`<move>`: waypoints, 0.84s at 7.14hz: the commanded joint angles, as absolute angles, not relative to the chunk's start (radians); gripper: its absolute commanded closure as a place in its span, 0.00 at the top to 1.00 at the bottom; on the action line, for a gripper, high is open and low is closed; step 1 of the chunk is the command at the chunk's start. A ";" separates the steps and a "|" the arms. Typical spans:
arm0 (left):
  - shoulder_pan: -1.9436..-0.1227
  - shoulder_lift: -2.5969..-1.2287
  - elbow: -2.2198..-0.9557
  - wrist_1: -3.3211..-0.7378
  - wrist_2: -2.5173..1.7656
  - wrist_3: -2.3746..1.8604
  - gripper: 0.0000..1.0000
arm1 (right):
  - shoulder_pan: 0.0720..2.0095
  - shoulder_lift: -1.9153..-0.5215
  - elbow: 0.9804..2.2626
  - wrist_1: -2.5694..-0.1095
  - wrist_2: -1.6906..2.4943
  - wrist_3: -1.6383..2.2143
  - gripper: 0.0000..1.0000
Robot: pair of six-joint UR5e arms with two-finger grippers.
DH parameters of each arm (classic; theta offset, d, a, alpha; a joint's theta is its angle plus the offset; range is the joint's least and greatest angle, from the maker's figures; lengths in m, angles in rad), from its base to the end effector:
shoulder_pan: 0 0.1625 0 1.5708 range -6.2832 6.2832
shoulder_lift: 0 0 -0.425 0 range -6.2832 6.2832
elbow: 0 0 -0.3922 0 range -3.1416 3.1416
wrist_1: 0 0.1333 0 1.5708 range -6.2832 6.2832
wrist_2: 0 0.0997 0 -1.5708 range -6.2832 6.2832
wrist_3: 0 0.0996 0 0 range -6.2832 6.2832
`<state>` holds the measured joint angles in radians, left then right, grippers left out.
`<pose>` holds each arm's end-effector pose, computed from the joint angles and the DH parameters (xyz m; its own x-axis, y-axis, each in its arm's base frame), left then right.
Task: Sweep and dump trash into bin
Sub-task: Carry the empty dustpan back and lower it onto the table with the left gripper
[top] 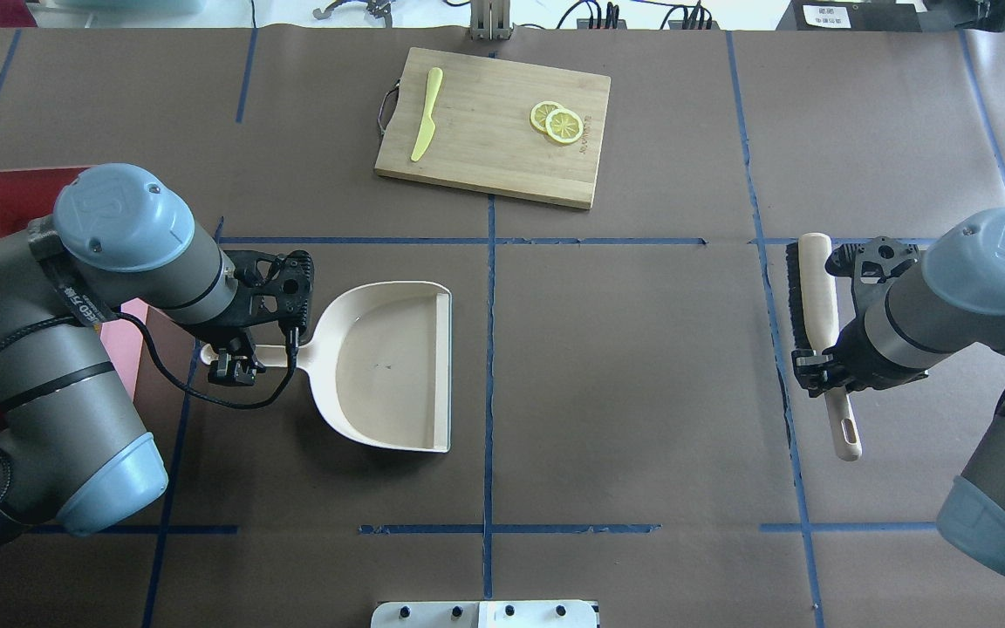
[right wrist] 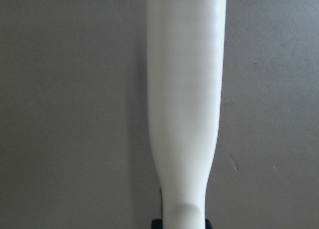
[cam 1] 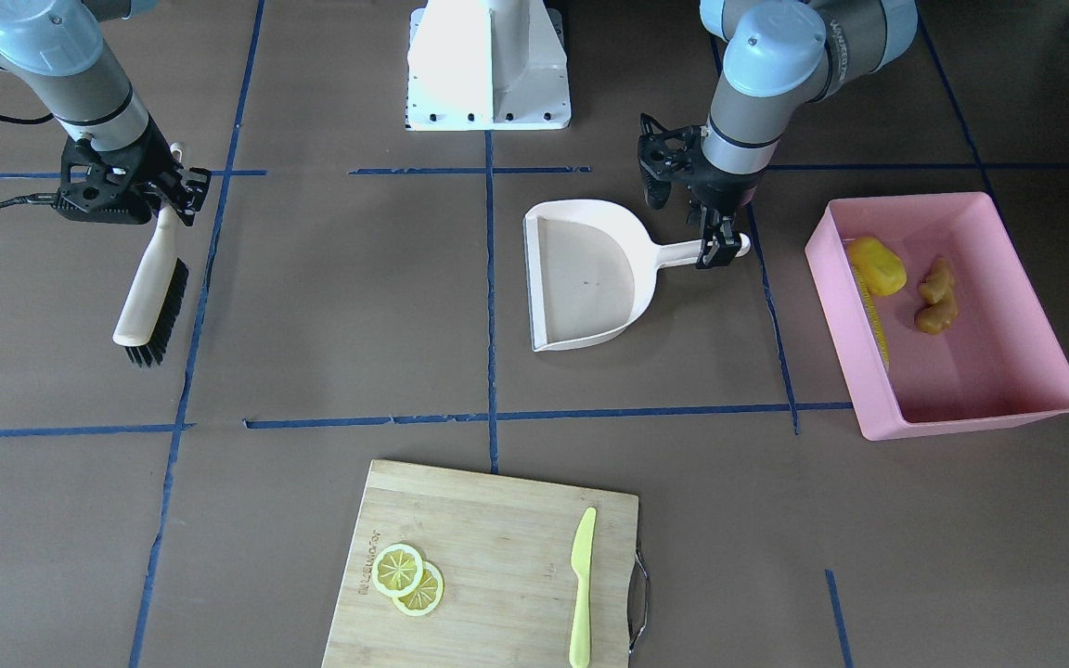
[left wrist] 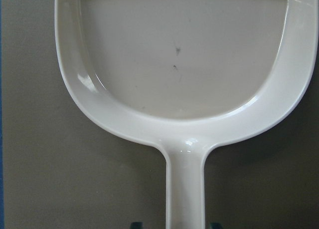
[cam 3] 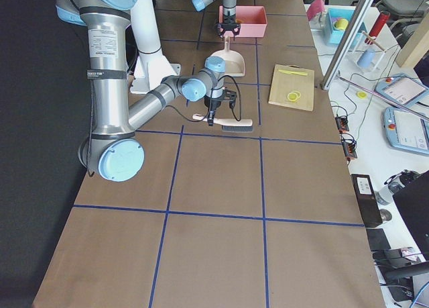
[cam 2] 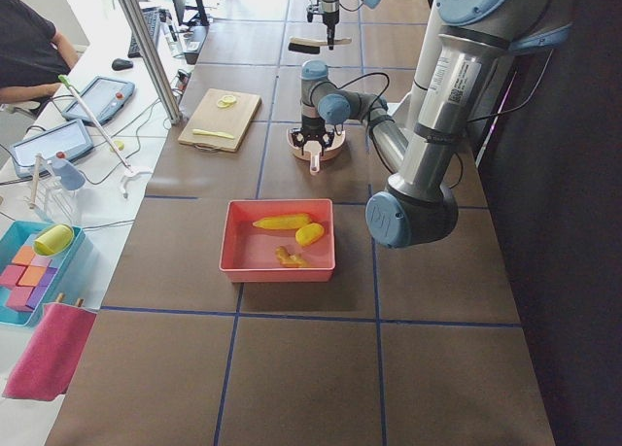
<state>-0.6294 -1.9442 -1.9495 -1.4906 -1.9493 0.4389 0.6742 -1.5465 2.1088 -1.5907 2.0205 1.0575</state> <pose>0.4097 -0.4177 0.3006 0.0580 0.9983 0.0027 -0.7261 0.0403 0.6864 -0.3140 -0.3661 0.4036 0.7729 0.0515 0.6325 -0.0085 0.9975 -0.0709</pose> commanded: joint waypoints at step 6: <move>-0.779 -1.832 -2.057 -1.488 -1.907 0.339 0.99 | 0.761 -1.778 2.044 -1.361 2.100 0.815 0.03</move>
